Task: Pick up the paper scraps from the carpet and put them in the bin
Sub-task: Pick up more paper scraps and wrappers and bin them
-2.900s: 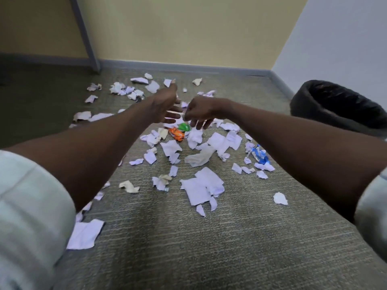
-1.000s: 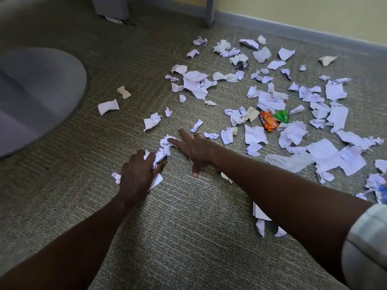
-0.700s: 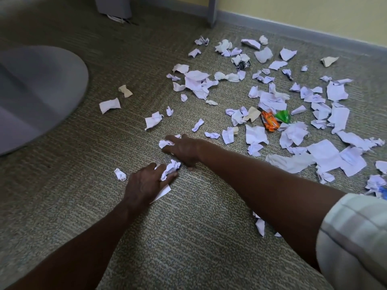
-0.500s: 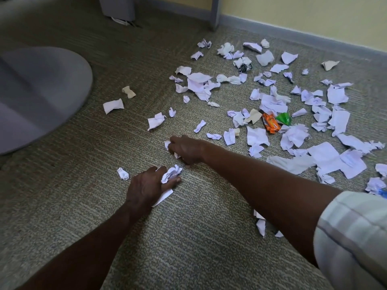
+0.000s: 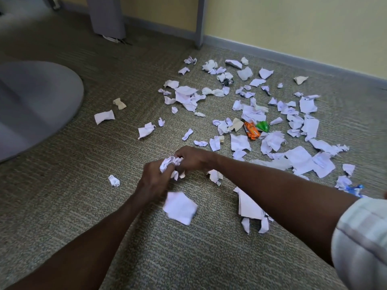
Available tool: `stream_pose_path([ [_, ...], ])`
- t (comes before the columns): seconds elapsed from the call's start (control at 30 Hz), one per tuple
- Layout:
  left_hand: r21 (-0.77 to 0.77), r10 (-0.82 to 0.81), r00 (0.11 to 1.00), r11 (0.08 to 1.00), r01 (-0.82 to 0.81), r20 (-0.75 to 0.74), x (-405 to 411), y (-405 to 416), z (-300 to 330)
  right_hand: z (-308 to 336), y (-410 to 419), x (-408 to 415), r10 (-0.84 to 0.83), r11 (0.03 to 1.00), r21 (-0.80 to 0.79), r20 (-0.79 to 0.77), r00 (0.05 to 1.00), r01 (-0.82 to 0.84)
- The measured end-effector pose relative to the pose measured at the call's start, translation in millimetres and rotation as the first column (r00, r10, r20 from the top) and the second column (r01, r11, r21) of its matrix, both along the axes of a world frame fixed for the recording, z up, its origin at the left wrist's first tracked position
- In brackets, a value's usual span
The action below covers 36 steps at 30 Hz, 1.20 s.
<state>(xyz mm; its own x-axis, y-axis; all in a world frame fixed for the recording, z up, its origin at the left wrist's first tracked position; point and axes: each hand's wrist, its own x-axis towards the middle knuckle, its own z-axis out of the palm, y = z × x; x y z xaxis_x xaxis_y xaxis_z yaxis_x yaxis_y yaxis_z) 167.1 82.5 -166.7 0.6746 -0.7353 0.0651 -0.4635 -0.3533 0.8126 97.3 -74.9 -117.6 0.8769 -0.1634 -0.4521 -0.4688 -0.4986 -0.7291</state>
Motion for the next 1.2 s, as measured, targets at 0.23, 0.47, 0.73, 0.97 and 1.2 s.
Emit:
stream_pose_path([
  [0.23,-0.064,0.160,0.959,0.982,-0.179,-0.232,-9.1,-46.9,34.2,27.9,5.0,-20.5,-0.602,0.599,0.577,-0.133,0.787,0.556],
  [0.47,-0.015,-0.261,0.956,0.964,0.265,0.137,-33.5,-72.1,63.0,31.6,8.2,-35.1,-0.823,0.335,0.642,-0.157,0.546,0.689],
  [0.73,-0.104,-0.240,0.967,0.963,0.248,0.084,-48.3,-115.9,90.4,77.4,-20.1,-59.3,-0.919,0.328,0.533,-0.013,0.395,0.780],
  [0.97,-0.144,-0.002,0.687,0.978,-0.150,-0.727,-79.5,-145.9,127.0,100.0,-26.9,-72.2,-0.895,0.410,0.294,0.312,0.319,0.863],
  [1.2,-0.234,-0.182,0.266,0.956,-0.176,-0.947,-92.1,-160.9,149.7,100.2,-27.6,-85.6,-0.849,0.409,0.229,0.450,0.276,0.883],
])
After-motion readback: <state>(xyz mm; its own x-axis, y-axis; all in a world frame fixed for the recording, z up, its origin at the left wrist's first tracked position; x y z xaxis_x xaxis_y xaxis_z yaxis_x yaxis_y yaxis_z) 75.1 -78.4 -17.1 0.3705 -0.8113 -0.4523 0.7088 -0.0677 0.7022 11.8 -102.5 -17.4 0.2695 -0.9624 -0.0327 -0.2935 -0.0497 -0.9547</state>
